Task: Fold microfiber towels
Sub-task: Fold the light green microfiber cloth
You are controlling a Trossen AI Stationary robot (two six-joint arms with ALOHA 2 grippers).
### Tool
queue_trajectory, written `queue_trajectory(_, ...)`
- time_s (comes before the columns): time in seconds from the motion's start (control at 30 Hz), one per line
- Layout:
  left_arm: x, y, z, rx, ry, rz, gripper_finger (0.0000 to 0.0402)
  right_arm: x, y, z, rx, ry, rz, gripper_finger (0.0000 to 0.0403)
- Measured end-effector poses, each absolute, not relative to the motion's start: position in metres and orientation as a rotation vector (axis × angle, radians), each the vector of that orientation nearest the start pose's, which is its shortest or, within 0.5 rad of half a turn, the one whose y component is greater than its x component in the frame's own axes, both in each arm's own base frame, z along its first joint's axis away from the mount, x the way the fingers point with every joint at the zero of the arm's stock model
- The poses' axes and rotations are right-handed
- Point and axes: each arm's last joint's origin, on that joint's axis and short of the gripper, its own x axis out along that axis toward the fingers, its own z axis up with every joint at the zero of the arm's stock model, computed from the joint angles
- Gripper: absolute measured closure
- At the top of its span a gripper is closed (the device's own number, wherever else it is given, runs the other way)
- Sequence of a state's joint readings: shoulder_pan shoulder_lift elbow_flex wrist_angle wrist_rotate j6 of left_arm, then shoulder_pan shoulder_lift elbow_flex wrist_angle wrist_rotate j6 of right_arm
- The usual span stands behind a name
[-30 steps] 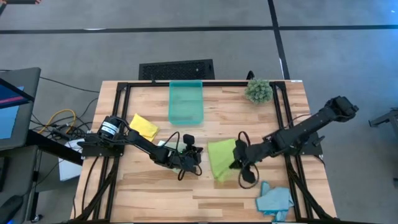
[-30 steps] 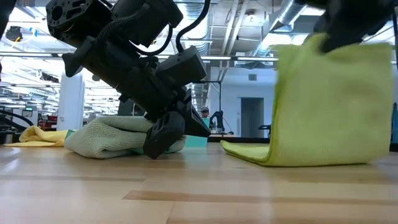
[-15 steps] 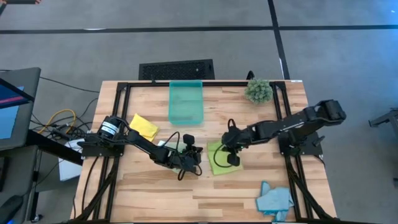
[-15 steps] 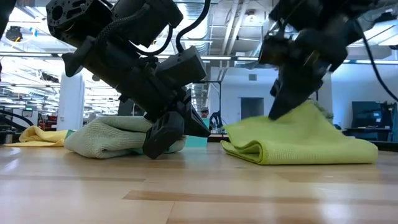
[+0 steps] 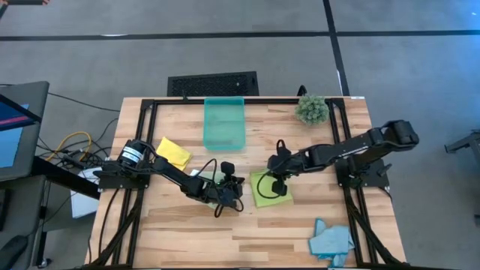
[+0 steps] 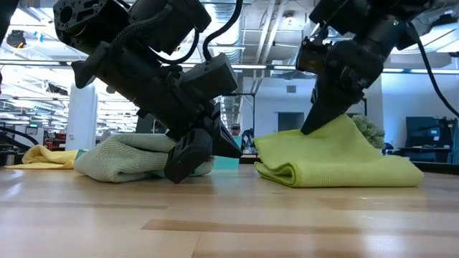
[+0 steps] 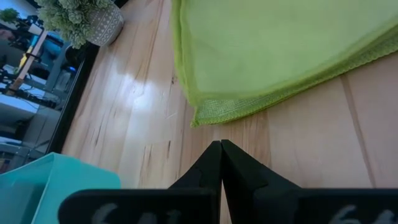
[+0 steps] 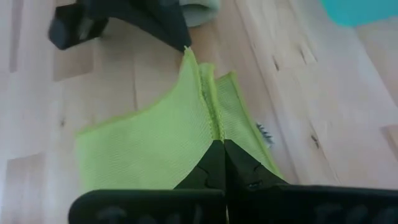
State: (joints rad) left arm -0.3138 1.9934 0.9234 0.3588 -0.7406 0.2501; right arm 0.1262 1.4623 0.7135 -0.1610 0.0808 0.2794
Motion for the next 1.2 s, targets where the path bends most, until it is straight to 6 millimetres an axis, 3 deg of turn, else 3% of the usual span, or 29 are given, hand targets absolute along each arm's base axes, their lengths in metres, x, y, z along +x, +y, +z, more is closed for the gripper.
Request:
queue_trajectory(0.57, 0.354, -0.094, 0.1, 0.6, 0.674, 0.331, 0.0401, 0.277, 0.023, 0.132, 0.158, 1.018, -0.159, 0.0393)
queue_trajectory(0.77, 0.354, -0.094, 0.1, 0.6, 0.674, 0.331, 0.0401, 0.279, 0.024, 0.13, 0.154, 1.015, -0.157, 0.0366)
queue_trajectory(0.97, 0.354, -0.094, 0.1, 0.6, 0.674, 0.331, 0.0401, 0.278, 0.023, 0.143, 0.112, 0.961, -0.151, 0.0312)
queue_trajectory(1.2, 0.354, -0.094, 0.1, 0.6, 0.674, 0.331, 0.0401, 0.262, 0.02, 0.177, 0.081, 0.881, -0.205, 0.0277)
